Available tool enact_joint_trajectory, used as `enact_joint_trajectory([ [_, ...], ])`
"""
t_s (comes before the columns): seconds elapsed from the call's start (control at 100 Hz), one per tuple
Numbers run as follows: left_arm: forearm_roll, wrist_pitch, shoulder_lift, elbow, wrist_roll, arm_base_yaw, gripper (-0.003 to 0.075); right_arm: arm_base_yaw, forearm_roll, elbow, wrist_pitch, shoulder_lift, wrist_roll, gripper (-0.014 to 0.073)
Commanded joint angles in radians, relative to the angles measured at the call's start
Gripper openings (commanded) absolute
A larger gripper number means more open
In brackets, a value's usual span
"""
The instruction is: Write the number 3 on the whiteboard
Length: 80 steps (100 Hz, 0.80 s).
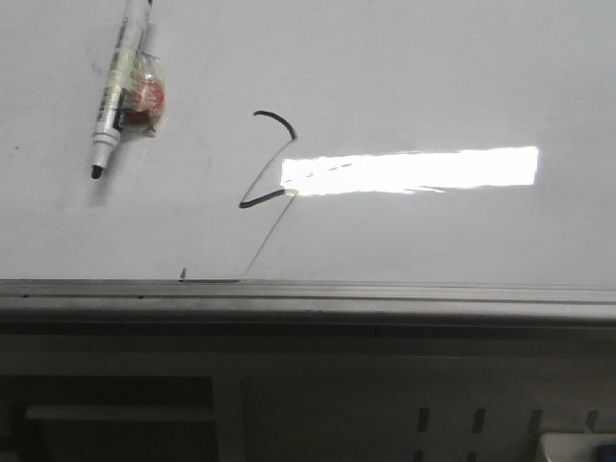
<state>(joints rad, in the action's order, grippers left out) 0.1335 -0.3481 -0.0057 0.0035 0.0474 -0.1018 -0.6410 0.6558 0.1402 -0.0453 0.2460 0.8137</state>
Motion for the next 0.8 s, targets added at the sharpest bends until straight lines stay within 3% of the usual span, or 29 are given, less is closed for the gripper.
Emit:
enact_joint_trajectory([
  [0.0, 0.005, 0.036, -0.019, 0.035, -0.009, 0.000, -0.0020, 0.044, -0.169, -0.025, -0.173, 0.007, -0.196, -0.0065],
  [0.11, 0.005, 0.036, -0.019, 0.035, -0.009, 0.000, -0.0020, 0.159, -0.460, -0.107, -0.223, 0.007, -0.593, -0.0065],
  [0.21, 0.005, 0.036, -0.019, 0.035, -0.009, 0.000, -0.0020, 0.293, -0.667, -0.179, -0.186, 0.007, -0.852, -0.0064],
  [0.24, 0.005, 0.036, -0.019, 0.035, -0.009, 0.000, -0.0020, 0.323, -0.706, -0.174, -0.112, 0.005, -0.894, -0.0064],
  [0.4, 0.005, 0.036, -0.019, 0.035, -0.009, 0.000, -0.0020, 0.435, -0.742, -0.175, 0.080, -0.038, -0.924, -0.0064],
  [0.56, 0.005, 0.036, -0.019, 0.035, -0.009, 0.000, -0.0020, 0.457, -0.742, -0.175, 0.305, -0.172, -0.924, -0.0065],
  [0.79, 0.005, 0.038, -0.019, 0.035, -0.009, 0.000, -0.0020, 0.457, -0.742, -0.175, 0.355, -0.264, -0.924, -0.0064],
])
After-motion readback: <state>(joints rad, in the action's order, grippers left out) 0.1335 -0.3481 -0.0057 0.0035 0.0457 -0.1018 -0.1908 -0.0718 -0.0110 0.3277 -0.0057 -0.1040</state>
